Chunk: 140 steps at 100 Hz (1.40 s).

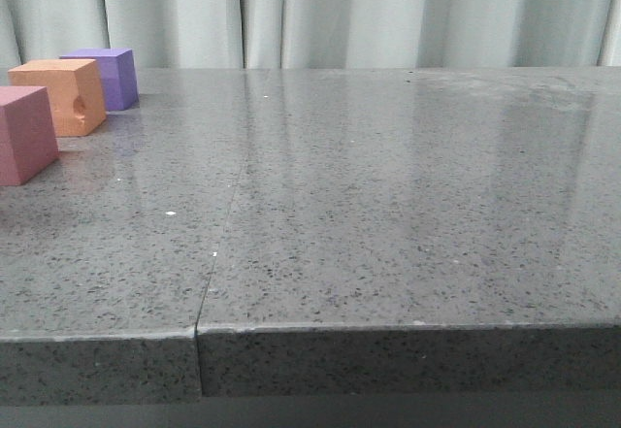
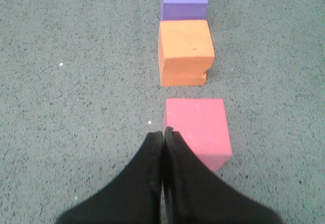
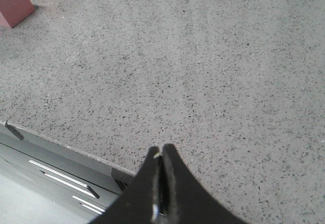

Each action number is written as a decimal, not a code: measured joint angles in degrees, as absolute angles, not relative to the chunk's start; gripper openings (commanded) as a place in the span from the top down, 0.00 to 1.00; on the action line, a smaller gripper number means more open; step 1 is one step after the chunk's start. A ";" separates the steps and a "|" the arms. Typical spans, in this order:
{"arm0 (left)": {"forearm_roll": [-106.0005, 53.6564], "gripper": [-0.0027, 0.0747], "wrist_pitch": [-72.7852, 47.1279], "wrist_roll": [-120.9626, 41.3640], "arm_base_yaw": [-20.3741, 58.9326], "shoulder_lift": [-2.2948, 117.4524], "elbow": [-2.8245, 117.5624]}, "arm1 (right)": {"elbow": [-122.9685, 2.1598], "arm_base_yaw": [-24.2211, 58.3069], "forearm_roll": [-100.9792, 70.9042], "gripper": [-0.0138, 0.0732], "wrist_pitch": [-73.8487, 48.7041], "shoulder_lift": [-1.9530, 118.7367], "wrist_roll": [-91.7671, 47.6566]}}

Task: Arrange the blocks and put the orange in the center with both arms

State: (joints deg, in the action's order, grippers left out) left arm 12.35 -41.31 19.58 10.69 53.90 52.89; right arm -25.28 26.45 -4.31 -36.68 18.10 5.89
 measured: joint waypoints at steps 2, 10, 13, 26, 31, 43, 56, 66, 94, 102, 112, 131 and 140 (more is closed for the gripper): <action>12.35 0.99 -41.18 19.58 10.69 53.05 52.38 | -25.28 26.45 -4.31 0.92 -36.68 18.10 5.89; 12.35 0.99 -40.85 19.58 10.69 49.62 49.31 | -25.28 26.45 -4.31 0.92 -36.68 18.10 5.89; 12.35 0.99 -40.77 19.58 10.69 48.48 48.30 | -25.28 26.45 -4.31 0.92 -36.68 18.10 5.89; 12.35 0.99 -40.44 19.58 10.69 43.03 43.84 | -25.28 26.45 -4.31 0.92 -36.68 18.10 5.89; 12.35 0.99 -40.01 19.58 10.69 41.10 42.22 | -25.28 26.45 -4.31 0.92 -36.68 18.10 5.89; 12.35 0.99 -39.58 19.58 10.69 36.22 38.59 | -25.28 26.45 -4.31 0.92 -36.68 18.10 5.89; 12.35 0.99 -39.58 19.58 10.69 31.43 35.05 | -25.28 26.45 -4.31 0.92 -36.68 18.10 5.89; 12.39 0.99 -39.58 19.58 10.69 27.87 32.64 | -25.28 26.45 -4.31 0.92 -36.68 18.10 5.89; 12.95 0.99 -39.58 19.58 10.69 21.08 25.81 | -25.28 26.45 -4.31 0.92 -36.68 18.10 5.89; 14.47 0.99 -38.11 19.58 10.69 20.13 23.85 | -25.28 26.45 -4.31 0.92 -36.68 18.10 5.89; 15.17 0.99 -33.39 19.14 10.07 18.32 20.76 | -25.28 26.45 -4.31 0.92 -36.68 18.10 5.89; 9.52 0.99 -20.14 9.83 4.22 15.30 13.69 | -25.28 26.45 -4.31 0.92 -36.68 18.10 5.89; 6.78 0.99 -14.11 5.42 1.72 13.73 10.58 | -25.28 26.45 -4.31 0.92 -36.68 18.10 5.89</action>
